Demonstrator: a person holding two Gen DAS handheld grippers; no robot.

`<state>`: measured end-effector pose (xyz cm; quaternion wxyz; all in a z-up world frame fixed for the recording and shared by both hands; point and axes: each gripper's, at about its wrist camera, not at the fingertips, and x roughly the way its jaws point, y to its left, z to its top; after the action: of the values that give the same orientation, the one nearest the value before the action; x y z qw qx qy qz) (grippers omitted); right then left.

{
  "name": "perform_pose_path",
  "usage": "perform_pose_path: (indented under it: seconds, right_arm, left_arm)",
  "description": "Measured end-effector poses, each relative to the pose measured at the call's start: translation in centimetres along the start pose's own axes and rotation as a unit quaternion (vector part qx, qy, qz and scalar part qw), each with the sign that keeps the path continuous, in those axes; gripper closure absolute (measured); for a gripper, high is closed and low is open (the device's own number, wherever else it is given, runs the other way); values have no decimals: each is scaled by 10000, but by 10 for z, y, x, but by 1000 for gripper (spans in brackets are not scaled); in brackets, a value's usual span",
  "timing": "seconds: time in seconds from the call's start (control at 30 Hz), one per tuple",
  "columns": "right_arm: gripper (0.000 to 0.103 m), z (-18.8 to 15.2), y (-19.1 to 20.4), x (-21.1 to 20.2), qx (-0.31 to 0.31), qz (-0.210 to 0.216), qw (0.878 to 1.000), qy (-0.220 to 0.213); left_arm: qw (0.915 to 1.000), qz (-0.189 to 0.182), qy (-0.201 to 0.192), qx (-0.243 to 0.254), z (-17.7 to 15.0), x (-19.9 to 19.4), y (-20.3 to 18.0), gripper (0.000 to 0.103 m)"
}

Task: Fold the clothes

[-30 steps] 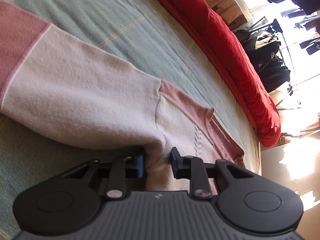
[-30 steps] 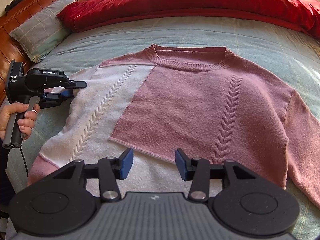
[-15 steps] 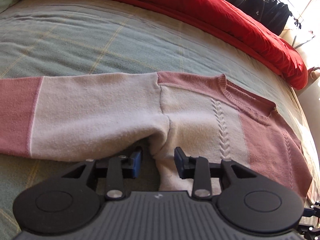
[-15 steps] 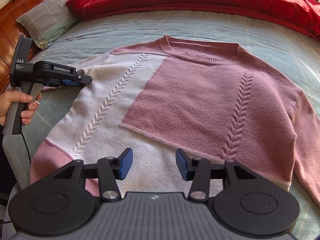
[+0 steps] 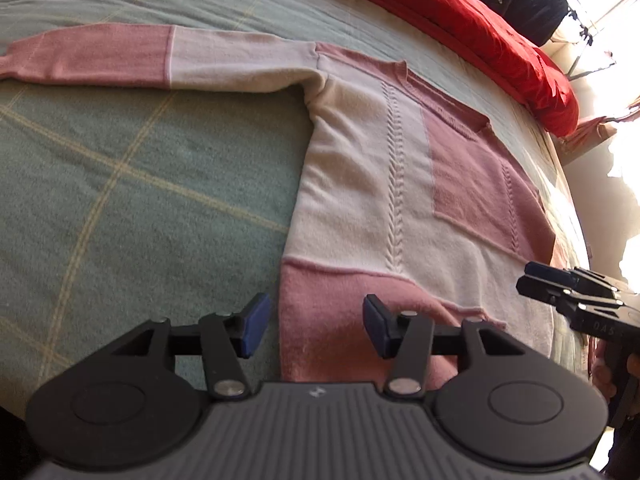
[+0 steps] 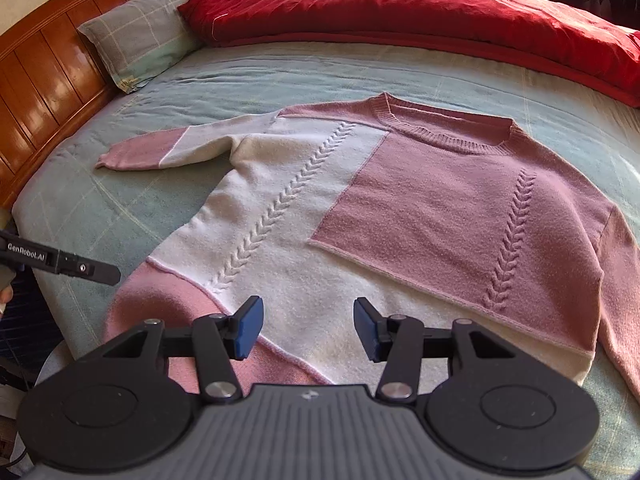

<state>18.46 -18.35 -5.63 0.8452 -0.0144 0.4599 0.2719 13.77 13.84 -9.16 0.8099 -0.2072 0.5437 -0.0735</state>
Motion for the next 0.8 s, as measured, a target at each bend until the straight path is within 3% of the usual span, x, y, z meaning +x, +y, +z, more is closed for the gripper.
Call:
perform_pose_path:
  seconds: [0.2,0.37,0.5,0.53,0.6,0.67,0.8]
  right_arm:
    - [47,-10,2,-13,44,-6,9999,-94]
    - [47,-14,0,-22,102,-36,9998,-170]
    - [47,-14,-2,-23,117,-52,9998,-182]
    - [47,-14,-2,-23,116,-62,9997,-186]
    - [47,-14,-2,-23,115,-81,9997,-193]
    - [44,-13,-3,-22,117,-109,9997,-197]
    - [44,-12,-5,-22,103,-144,9997,-165]
  left_arm:
    - [9991,7,235,-339,-28,20,12,47]
    - [9973,-488,257,-477,-41,28,7,47]
    - [9975,-529,108,-454,-56,31,1,49]
    - [9976,-514,19,-471,-59,30,0,52]
    - [9983,-370,-19,-454,-62,27,-1,71]
    - [9989,-164,12,-432,-60,24,-1,96]
    - [9987,-165,-94,-483,-46,3,0,98]
